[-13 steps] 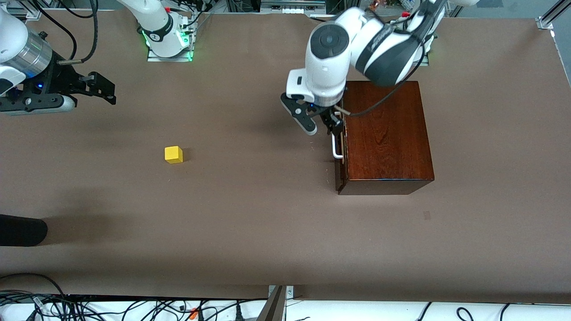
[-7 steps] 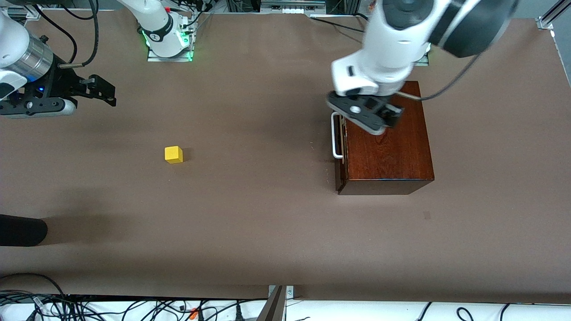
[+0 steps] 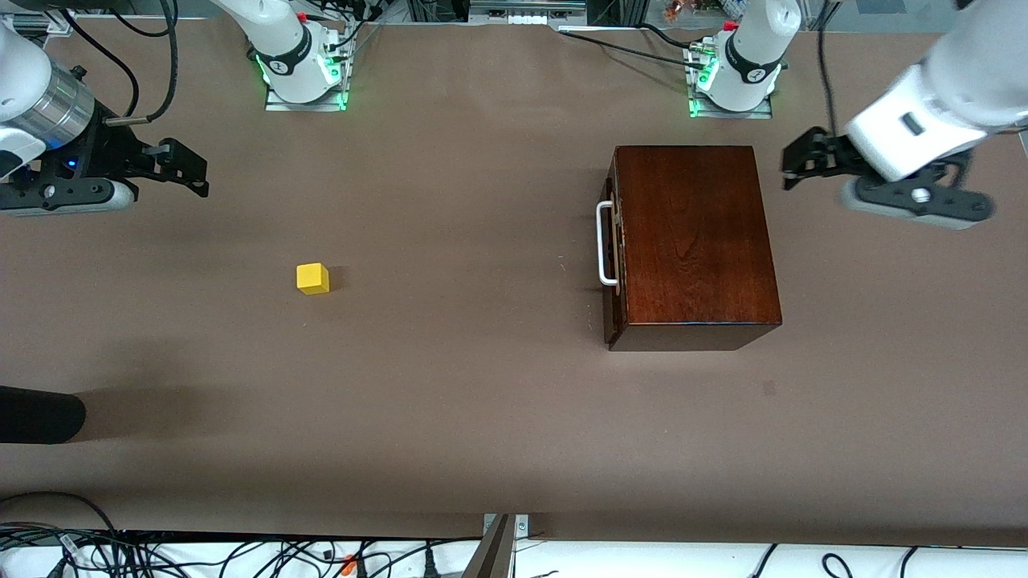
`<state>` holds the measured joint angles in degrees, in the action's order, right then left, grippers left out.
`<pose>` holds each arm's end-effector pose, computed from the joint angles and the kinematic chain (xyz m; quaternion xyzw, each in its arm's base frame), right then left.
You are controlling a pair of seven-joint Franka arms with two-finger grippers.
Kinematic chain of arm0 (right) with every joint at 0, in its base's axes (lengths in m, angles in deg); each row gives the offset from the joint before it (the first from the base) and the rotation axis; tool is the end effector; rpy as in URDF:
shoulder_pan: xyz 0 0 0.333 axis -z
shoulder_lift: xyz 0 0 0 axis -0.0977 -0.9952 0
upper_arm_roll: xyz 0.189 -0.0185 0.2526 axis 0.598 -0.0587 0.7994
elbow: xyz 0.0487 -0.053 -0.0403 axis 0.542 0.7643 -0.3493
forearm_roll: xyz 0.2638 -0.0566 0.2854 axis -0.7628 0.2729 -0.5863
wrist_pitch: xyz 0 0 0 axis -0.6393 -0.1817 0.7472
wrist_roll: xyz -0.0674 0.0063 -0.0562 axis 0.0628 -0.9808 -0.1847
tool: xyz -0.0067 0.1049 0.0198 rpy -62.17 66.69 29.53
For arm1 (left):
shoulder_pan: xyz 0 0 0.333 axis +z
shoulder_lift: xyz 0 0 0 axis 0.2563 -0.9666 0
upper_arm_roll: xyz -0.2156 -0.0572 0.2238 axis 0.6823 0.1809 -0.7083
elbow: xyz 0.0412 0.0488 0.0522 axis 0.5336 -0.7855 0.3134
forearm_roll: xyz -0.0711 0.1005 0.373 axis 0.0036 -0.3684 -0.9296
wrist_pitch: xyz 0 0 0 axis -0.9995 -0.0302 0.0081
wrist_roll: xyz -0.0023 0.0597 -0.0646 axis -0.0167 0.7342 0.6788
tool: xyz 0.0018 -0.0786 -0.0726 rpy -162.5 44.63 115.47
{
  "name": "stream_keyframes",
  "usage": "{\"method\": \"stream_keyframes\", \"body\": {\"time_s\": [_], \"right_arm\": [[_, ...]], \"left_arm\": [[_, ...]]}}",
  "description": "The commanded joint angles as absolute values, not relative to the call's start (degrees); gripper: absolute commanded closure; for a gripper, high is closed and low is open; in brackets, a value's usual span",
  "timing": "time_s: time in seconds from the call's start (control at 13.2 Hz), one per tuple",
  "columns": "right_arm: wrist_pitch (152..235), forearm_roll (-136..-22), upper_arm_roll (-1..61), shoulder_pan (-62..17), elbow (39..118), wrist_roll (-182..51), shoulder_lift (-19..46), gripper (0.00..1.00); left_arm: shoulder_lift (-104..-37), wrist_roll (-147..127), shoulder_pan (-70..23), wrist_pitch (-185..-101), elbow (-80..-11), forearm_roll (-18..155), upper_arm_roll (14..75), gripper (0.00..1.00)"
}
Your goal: Open drawer, take yellow block, close drawer
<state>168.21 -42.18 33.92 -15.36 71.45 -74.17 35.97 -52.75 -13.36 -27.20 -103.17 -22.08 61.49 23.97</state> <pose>0.5530 0.0801 0.6050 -0.9991 -0.0375 0.0183 0.0019 0.5636 -0.1054 0.6450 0.9965 -0.0640 -0.0530 0.0081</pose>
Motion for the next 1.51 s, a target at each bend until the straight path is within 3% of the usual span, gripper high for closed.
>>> {"method": "stream_keyframes", "body": {"time_s": [0.0, 1.44], "right_arm": [[167.86, -41.63, 34.41, -15.01, 70.09, -74.47, 35.52, 0.0], [168.3, -41.9, 34.58, -15.01, 70.09, -74.91, 35.52, 0.0]], "left_arm": [[-43.16, -12.7, -26.02, -111.12, -37.3, 62.79, 22.23, 0.0], [-43.32, -12.18, -24.6, -112.29, -37.43, 62.0, 20.47, 0.0]]}}
